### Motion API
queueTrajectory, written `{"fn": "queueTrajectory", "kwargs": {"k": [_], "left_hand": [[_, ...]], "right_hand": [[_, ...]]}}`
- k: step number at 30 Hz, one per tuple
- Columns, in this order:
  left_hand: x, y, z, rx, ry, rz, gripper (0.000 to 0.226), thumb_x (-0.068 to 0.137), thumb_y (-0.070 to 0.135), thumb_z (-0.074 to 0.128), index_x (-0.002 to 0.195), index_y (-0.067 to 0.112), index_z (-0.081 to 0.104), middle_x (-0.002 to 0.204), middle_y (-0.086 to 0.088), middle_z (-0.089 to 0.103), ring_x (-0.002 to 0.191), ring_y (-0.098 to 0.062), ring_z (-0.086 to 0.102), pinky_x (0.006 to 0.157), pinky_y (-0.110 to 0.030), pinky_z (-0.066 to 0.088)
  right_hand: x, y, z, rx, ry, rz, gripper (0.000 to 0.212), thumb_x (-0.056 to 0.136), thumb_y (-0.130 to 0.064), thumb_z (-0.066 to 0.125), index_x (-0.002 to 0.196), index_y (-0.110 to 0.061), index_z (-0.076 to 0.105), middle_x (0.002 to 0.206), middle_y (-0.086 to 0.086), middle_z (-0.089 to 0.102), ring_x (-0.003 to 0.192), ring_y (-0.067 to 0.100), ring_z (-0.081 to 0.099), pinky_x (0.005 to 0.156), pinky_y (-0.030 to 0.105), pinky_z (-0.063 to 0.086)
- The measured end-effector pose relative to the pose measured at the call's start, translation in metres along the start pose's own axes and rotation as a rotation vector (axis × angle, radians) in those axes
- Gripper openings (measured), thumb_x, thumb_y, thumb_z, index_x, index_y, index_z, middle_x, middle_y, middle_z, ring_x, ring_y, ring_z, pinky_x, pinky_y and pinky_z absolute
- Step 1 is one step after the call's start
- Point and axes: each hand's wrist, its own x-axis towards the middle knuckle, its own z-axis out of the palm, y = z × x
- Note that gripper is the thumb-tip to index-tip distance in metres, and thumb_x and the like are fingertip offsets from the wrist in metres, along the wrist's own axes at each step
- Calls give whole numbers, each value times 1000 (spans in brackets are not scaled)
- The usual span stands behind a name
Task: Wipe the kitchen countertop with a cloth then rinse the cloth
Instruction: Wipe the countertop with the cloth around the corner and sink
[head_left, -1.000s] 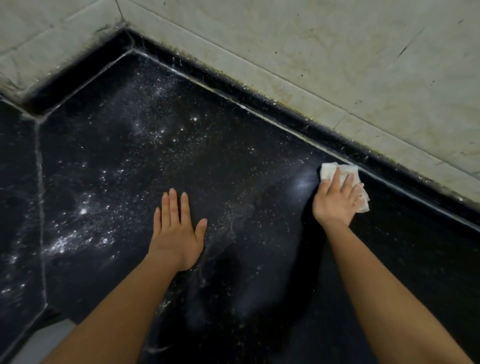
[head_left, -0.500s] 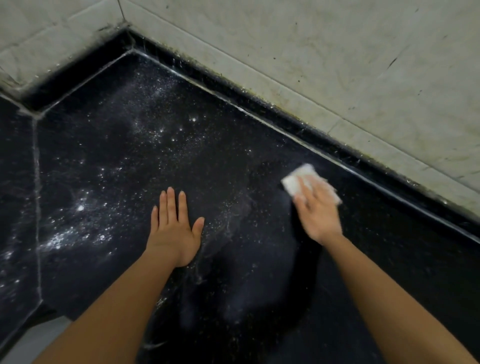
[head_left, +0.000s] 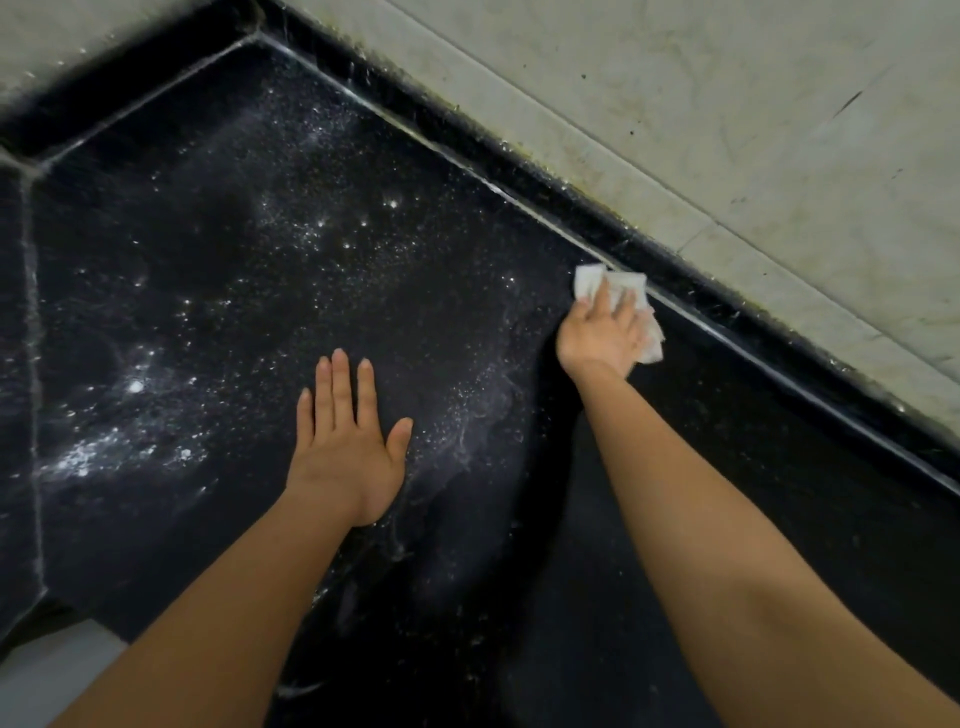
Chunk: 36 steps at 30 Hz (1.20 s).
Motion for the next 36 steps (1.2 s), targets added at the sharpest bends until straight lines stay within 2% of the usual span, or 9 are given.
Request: {"fn": "queueTrajectory", "kwargs": {"k": [5,9,11,14,16,20,29,32,36], "left_hand": [[1,-1,1,9,4,-11,68,96,50,0,135,11,-39,139,-10,-49,131,-23,-43,112,-40,-21],[0,0,-2,11,-16,-19,67,96,50,0,135,11,-39,137,-10,-50,130,-22,-43,112,-40,-21],[0,1,-2,8,-14,-15,67,96,50,0,135,11,-39,138,-10,-50,129,-22,-44,113,-40,-20],[0,0,-3,-1,-13,-4,67,96,50,0,135,12,-39,139,-9,-49,129,-21,-44,113,-40,-20],[0,0,-3,-8,-13,-4,67,96,50,0,135,12,-38,138,-9,-49,128,-21,-45,113,-40,-21],[0,0,-2,-1,-10,-9,67,96,50,-1,136,11,-38,139,-10,-50,129,-22,-45,111,-40,-22],[1,0,0,-2,0,-22,67,95,51,-1,135,13,-40,138,-8,-51,129,-21,-45,113,-40,-21],[2,0,1,6,6,-27,67,95,51,-1,135,13,-39,138,-7,-50,131,-21,-43,114,-40,-20],[1,0,1,15,10,-31,67,95,52,0,136,14,-38,138,-6,-49,133,-21,-41,115,-40,-19]], "right_hand": [[6,-48,8,-33,-170,-352,51,102,-39,20,151,-33,7,161,2,-4,146,25,-11,118,40,-9],[4,-7,-9,-114,-297,-674,49,103,-42,24,150,-34,17,161,-3,2,147,17,-10,117,34,-8],[2,28,-18,-116,-249,-666,49,102,-44,28,149,-33,23,160,-4,8,147,15,-3,119,32,-3],[-7,84,-27,-22,-14,-358,48,101,-41,34,147,-27,33,159,0,17,146,19,9,119,32,2],[-17,107,-27,14,98,-161,48,102,-35,33,147,-21,33,158,6,20,146,22,10,119,34,2],[-13,84,-19,5,99,-60,49,103,-32,26,151,-22,22,159,7,13,147,25,3,118,37,-3],[23,-50,6,-110,-122,-423,51,102,-38,21,152,-30,13,161,5,4,147,26,-3,118,36,-3],[9,-60,10,-122,-191,-599,50,102,-39,23,151,-31,16,161,3,7,147,26,-4,118,35,-2],[-17,-33,10,-91,-275,-872,48,102,-36,33,149,-29,27,160,1,12,147,22,-1,118,35,-2]]}}
